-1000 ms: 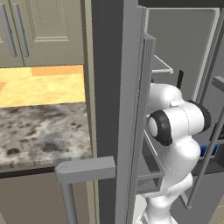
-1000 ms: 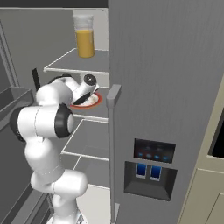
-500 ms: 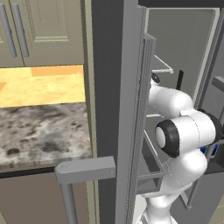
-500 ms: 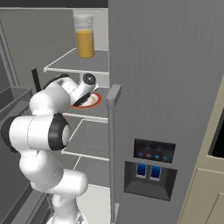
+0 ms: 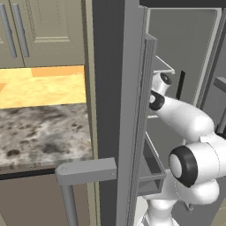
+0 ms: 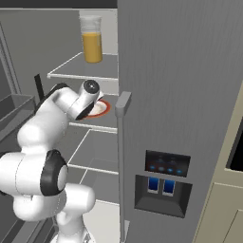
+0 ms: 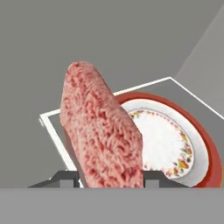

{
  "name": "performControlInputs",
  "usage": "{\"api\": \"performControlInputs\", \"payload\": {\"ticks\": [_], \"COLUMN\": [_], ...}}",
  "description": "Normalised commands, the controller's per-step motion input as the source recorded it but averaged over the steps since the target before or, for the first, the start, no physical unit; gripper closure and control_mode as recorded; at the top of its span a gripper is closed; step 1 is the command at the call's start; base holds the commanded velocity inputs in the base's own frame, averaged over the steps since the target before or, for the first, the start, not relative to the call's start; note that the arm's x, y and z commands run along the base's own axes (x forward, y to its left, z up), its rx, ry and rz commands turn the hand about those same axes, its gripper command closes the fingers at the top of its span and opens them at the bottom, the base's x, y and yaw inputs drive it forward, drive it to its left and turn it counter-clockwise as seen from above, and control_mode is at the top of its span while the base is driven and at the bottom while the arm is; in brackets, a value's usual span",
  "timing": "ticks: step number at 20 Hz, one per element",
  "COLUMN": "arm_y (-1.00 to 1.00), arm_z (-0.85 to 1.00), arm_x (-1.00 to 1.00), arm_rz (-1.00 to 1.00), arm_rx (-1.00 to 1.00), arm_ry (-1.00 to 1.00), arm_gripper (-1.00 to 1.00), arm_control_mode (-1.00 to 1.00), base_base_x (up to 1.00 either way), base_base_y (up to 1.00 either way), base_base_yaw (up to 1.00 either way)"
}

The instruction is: Retrieve the steak from the fridge and place it on the saucepan with marinade on the stove.

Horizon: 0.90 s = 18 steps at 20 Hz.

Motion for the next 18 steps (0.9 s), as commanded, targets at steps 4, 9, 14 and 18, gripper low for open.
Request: {"api": "performControlInputs", "payload": {"ticks": [4,9,14,18], "arm_y": [-0.09,-0.41,-0.33,-0.18], "arm_z": [0.43,0.22,0.24,0.41], "arm_x": [-0.64,-0.76,-0.8,-0.81], "arm_rz": [0.0,0.0,0.0,0.0], "arm_rx": [0.0,0.0,0.0,0.0], "arm_ry": [0.0,0.0,0.0,0.0], "arm_gripper": [1.0,1.0,1.0,1.0], "arm_control_mode": [-1.0,-1.0,-1.0,-1.0], "base_base_x": [0.0,0.0,0.0,0.0], "base_base_y": [0.0,0.0,0.0,0.0], "base_base_yaw": [0.0,0.0,0.0,0.0]}}
